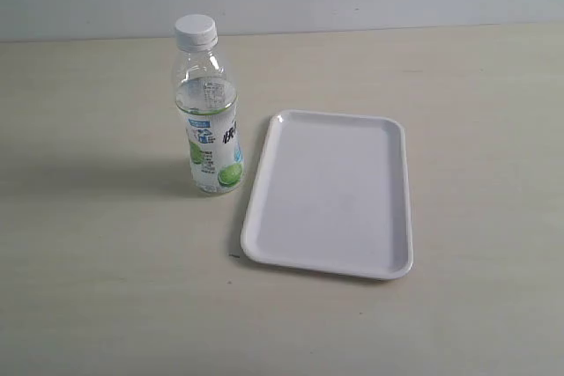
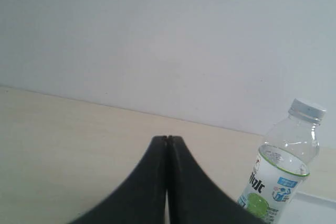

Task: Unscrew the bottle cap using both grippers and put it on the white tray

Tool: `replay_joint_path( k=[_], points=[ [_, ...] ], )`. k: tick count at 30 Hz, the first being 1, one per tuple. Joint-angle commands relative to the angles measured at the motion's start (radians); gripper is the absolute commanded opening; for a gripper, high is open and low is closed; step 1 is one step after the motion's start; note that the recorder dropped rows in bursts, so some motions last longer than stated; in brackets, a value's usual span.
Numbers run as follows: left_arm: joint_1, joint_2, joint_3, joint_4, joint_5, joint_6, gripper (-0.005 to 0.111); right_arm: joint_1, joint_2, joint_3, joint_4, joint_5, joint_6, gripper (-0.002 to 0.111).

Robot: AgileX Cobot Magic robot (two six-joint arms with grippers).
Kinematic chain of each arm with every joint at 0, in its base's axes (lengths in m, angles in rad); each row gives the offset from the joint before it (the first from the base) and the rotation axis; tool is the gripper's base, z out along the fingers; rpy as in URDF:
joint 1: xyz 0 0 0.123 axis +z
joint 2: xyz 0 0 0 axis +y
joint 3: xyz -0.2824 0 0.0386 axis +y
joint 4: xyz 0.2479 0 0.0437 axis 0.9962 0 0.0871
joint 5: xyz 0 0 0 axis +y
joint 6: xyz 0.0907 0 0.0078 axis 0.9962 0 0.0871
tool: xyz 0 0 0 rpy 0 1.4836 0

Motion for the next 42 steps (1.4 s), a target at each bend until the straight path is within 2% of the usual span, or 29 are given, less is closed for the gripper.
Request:
replay_joint_path(
  k=[1, 5, 10, 16, 17, 19, 22, 25, 27, 30, 32, 33, 37, 39, 42],
  points=[
    [0.001, 0.004, 0.0, 0.005, -0.007, -0.003, 0.0, 0.004, -0.006, 0.006, 0.0, -0.008, -0.008, 0.086],
    [0.001, 0.004, 0.0, 0.005, -0.007, -0.003, 0.0, 0.004, -0.006, 0.006, 0.0, -0.008, -0.008, 0.086],
    [0.001, 0.004, 0.0, 0.017, -0.106, 0.038, 0.0, 0.004, -0.006, 0.006, 0.0, -0.008, -0.008, 0.086],
    [0.001, 0.004, 0.0, 0.017, -0.159, 0.032, 0.0, 0.004, -0.006, 0.006, 0.0, -0.008, -0.008, 0.086],
    [0.001, 0.004, 0.0, 0.006, -0.188, 0.008, 0.0, 0.004, -0.006, 0.006, 0.0, -0.008, -0.008, 0.086],
    [0.001, 0.004, 0.0, 0.004, -0.289, -0.156, 0.0, 0.004, -0.006, 0.006, 0.0, -0.013, -0.008, 0.086],
    [0.001, 0.004, 0.0, 0.001, -0.473, -0.244, 0.0, 0.004, -0.006, 0.006, 0.0, -0.009, -0.008, 0.086],
    [0.001, 0.004, 0.0, -0.079, -0.638, -0.456, 0.0, 0.004, -0.006, 0.006, 0.0, -0.009, -0.008, 0.086],
    [0.001, 0.004, 0.0, -0.064, -0.675, -0.456, 0.0, 0.004, -0.006, 0.006, 0.0, -0.009, -0.008, 0.086],
    [0.001, 0.004, -0.009, 0.038, -0.757, -0.466, 0.0, 0.004, -0.006, 0.006, 0.0, -0.009, -0.008, 0.086],
    [0.001, 0.005, -0.051, 0.036, -0.759, -0.43, 0.0, 0.004, -0.006, 0.006, 0.0, -0.009, -0.008, 0.086],
    [0.001, 0.011, -0.087, 0.017, -0.743, -0.36, 0.0, 0.004, -0.006, 0.006, 0.0, -0.009, -0.008, 0.086],
    [0.001, 0.062, -0.165, -0.057, -0.621, -0.25, 0.0, 0.004, -0.006, 0.006, 0.0, -0.009, -0.008, 0.086],
    [0.001, 0.122, -0.2, -0.15, -0.574, -0.149, 0.0, 0.004, -0.006, 0.006, 0.0, -0.009, -0.008, 0.086],
    [0.001, 0.306, -0.278, -0.406, -0.525, 0.069, 0.0, 0.004, -0.006, 0.006, 0.0, -0.009, -0.008, 0.086]
  ],
)
